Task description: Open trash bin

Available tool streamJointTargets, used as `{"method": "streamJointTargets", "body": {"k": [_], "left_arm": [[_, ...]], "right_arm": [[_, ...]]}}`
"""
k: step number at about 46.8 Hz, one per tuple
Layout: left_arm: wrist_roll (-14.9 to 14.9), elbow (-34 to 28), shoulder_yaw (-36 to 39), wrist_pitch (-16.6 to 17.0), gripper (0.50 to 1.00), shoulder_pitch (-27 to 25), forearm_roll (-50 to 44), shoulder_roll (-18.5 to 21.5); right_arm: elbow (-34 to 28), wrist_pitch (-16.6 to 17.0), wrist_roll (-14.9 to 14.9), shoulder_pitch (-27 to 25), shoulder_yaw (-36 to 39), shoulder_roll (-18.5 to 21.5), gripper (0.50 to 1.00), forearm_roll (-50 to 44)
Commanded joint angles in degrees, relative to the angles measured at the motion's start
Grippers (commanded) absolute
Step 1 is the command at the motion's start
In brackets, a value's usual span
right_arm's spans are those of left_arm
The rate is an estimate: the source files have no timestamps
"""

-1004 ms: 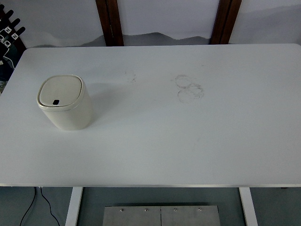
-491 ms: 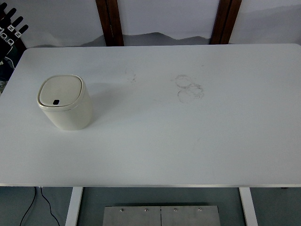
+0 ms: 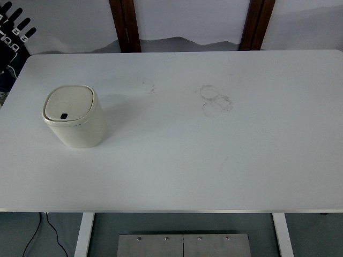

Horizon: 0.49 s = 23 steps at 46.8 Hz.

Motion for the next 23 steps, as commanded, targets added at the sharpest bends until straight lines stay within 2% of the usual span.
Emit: {"method": "streamJointTargets", "body": {"k": [1, 5, 11, 23], "left_arm": [[-0.06, 1.28, -0.06, 0.09, 1.000, 0.12, 0.01, -1.87], [-0.06, 1.82, -0.06, 0.70, 1.000, 0.12, 0.01, -2.22], [-0.06, 1.82, 0.11, 3.61, 1.000, 0.04, 0.10, -1.96], [-0.06, 1.55, 0.29, 3.35, 1.000, -0.14, 0.18, -1.69]], "right_arm": [[0.01, 0.00, 0.01, 0.02, 0.00, 0.00, 0.995, 0.00], [0.01, 0.00, 0.01, 0.02, 0.00, 0.00, 0.995, 0.00], [0.01, 0.00, 0.01, 0.02, 0.00, 0.00, 0.995, 0.00], [0.01, 0.00, 0.01, -0.07, 0.00, 0.00, 0.995, 0.00]]}}
